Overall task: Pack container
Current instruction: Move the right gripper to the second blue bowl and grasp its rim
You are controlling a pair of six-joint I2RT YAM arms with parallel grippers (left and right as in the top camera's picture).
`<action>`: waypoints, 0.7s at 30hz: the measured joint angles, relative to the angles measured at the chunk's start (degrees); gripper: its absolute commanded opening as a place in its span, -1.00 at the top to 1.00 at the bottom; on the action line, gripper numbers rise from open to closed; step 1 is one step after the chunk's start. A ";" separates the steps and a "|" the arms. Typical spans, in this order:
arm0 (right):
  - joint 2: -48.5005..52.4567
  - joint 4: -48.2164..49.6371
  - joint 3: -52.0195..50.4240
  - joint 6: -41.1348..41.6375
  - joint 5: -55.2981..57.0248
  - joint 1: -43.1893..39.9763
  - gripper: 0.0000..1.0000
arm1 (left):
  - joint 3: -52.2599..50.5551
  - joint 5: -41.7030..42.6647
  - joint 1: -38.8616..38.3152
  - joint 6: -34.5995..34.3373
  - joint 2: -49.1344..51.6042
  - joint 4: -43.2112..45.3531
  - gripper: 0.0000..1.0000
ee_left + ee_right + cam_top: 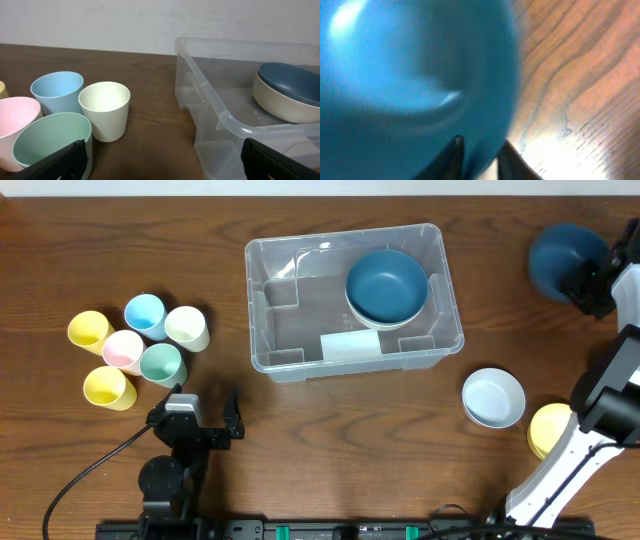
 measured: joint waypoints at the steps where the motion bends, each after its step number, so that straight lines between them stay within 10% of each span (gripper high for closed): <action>1: 0.33 0.42 0.00 0.46 -0.37 -0.04 0.97 | 0.00 0.00 0.00 0.02 0.00 0.00 -0.96; 21: -3.02 -2.34 -0.31 -5.18 -8.39 0.04 0.98 | 0.00 0.00 0.00 0.02 0.00 0.00 -0.96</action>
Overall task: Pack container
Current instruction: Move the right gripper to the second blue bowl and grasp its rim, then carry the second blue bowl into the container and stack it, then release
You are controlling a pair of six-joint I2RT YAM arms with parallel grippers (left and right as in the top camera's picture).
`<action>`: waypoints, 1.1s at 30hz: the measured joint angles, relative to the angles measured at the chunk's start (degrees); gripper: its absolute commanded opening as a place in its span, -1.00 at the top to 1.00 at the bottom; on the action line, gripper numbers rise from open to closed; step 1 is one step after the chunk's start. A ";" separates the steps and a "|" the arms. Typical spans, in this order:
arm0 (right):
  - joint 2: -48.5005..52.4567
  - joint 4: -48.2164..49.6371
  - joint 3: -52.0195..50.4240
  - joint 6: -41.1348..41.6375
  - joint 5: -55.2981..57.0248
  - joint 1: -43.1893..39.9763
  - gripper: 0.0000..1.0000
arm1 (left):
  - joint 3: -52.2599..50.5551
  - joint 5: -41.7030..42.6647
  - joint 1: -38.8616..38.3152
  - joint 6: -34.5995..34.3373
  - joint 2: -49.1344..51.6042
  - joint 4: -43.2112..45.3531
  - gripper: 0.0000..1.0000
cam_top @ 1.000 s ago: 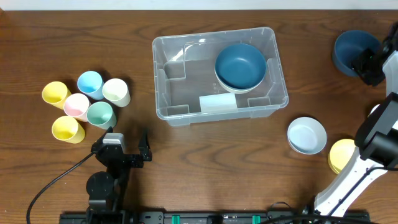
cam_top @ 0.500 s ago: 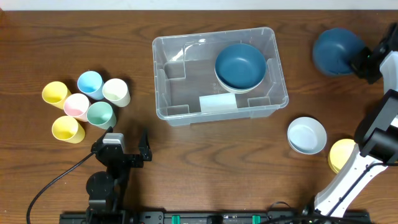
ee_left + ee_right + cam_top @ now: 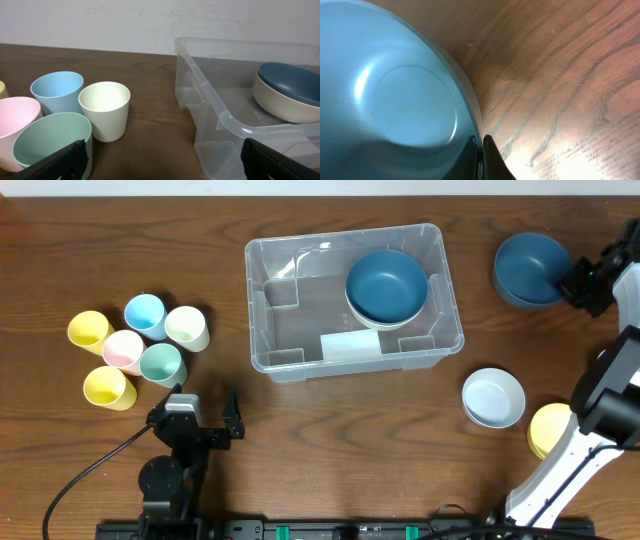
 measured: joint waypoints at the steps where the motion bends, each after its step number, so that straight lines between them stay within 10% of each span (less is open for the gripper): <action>1: -1.20 -0.04 -0.24 -0.39 -0.37 0.07 0.98 | 0.00 0.00 0.00 0.00 0.00 0.00 -0.96; 14: -31.26 -2.29 0.72 -4.57 -4.24 13.99 0.98 | 0.00 0.00 0.00 -0.02 0.00 0.00 -0.96; 33: -20.65 -10.19 0.52 -5.79 4.04 33.51 0.98 | 0.00 0.00 0.00 0.00 0.00 0.00 -0.96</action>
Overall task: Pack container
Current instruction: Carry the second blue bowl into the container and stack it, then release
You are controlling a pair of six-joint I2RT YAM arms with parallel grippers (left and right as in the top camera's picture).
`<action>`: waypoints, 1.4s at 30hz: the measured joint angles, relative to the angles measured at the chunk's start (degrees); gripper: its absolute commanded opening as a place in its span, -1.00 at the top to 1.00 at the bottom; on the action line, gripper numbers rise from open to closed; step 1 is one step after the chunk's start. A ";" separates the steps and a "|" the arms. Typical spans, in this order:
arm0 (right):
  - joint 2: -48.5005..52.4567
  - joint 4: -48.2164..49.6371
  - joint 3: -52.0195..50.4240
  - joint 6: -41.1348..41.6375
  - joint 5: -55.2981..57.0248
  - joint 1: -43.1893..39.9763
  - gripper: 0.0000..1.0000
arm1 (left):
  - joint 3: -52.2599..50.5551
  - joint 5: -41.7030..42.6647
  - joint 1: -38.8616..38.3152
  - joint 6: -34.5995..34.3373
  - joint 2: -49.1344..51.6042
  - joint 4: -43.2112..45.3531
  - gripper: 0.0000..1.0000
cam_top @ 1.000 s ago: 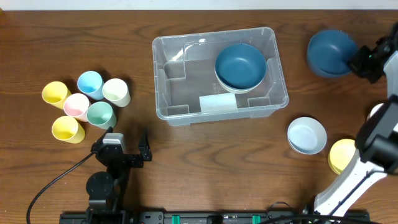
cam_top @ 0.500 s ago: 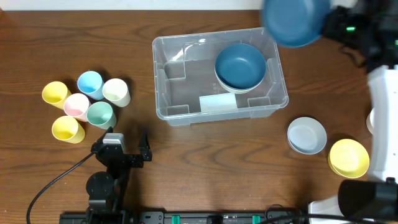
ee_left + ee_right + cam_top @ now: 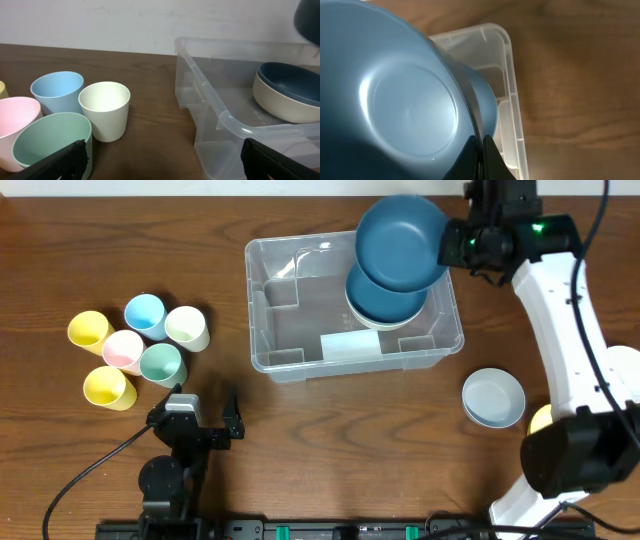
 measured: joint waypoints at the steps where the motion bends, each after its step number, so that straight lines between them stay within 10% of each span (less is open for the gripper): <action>1: 0.50 -0.37 -0.02 0.00 0.24 0.15 0.98 | 0.00 0.00 0.00 -0.02 0.00 0.00 -0.96; 23: 5.09 9.16 -10.54 -0.68 0.92 0.98 0.92 | 0.00 0.00 0.00 0.00 0.00 0.00 -0.96; 29: 5.51 11.87 -12.57 -1.40 0.04 0.98 -0.25 | 0.00 0.00 0.00 -0.02 0.00 0.00 -0.96; 31: 5.73 11.85 -12.57 -1.42 0.15 1.27 -0.33 | 0.00 0.00 0.00 0.00 0.00 0.00 -0.96; 42: 6.16 7.65 -12.63 -2.47 -0.07 1.36 -0.01 | 0.00 0.00 0.00 -0.02 0.00 0.00 -0.96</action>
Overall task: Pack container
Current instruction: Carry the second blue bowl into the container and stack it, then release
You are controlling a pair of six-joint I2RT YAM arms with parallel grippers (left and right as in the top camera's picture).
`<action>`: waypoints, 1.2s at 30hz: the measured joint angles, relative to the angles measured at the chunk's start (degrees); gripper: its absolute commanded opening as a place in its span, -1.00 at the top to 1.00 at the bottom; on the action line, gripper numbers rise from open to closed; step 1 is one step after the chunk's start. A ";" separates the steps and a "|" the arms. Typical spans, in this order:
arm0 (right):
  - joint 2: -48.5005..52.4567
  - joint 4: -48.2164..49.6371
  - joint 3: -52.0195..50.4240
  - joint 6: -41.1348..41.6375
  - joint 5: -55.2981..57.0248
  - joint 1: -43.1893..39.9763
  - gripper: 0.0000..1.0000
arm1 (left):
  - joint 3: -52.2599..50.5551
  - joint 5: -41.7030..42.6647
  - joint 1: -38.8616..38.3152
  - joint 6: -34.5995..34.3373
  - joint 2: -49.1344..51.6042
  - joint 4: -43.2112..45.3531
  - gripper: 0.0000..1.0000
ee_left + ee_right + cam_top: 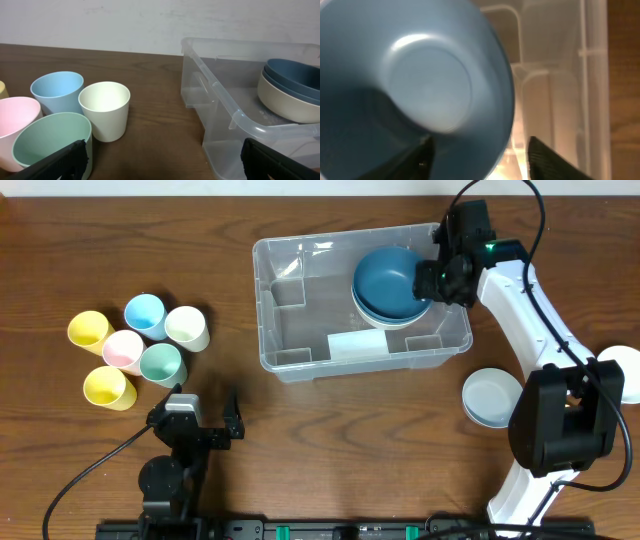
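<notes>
The clear plastic container [300, 320] sits mid-table. At its right end a dark blue bowl [390, 275] rests nested in a second bowl with a cream outside [285, 102]. My right gripper [437, 275] hangs over that end, open, its fingers spread on either side of the blue bowl's rim [470, 95], gripper [482, 155]. My left gripper [167, 160] stays low at the table's near side, open and holding nothing, with the cups ahead on its left and the container on its right.
Several pastel cups [140, 345] cluster at the left. A pale flat piece [355, 345] lies at the container's near wall. A white bowl [490, 398] stands on the table to the right, beside my right arm.
The blue bowl, held above the container's back right corner, now sits nested in the bowl inside. My right gripper has opened. The container has shifted slightly to the right.
My right gripper was shut on the blue bowl at the far right of the table. It then held it nearer the container, then over the container's right end. Now the bowl lies in the stack, released. The left arm never moved.
</notes>
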 measured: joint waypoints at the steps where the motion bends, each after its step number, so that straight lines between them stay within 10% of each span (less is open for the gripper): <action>1: 0.00 -0.42 0.00 -0.09 0.02 0.00 0.08 | 0.00 0.00 0.00 0.02 0.00 0.00 -0.96; 11: 0.00 -5.44 -0.04 -0.35 -1.03 0.00 0.97 | 0.00 0.00 0.00 0.00 0.00 0.00 -0.96; 36: -6.91 -20.94 -0.15 -0.83 3.13 3.69 0.98 | 0.00 0.00 0.00 0.00 0.00 0.00 -0.96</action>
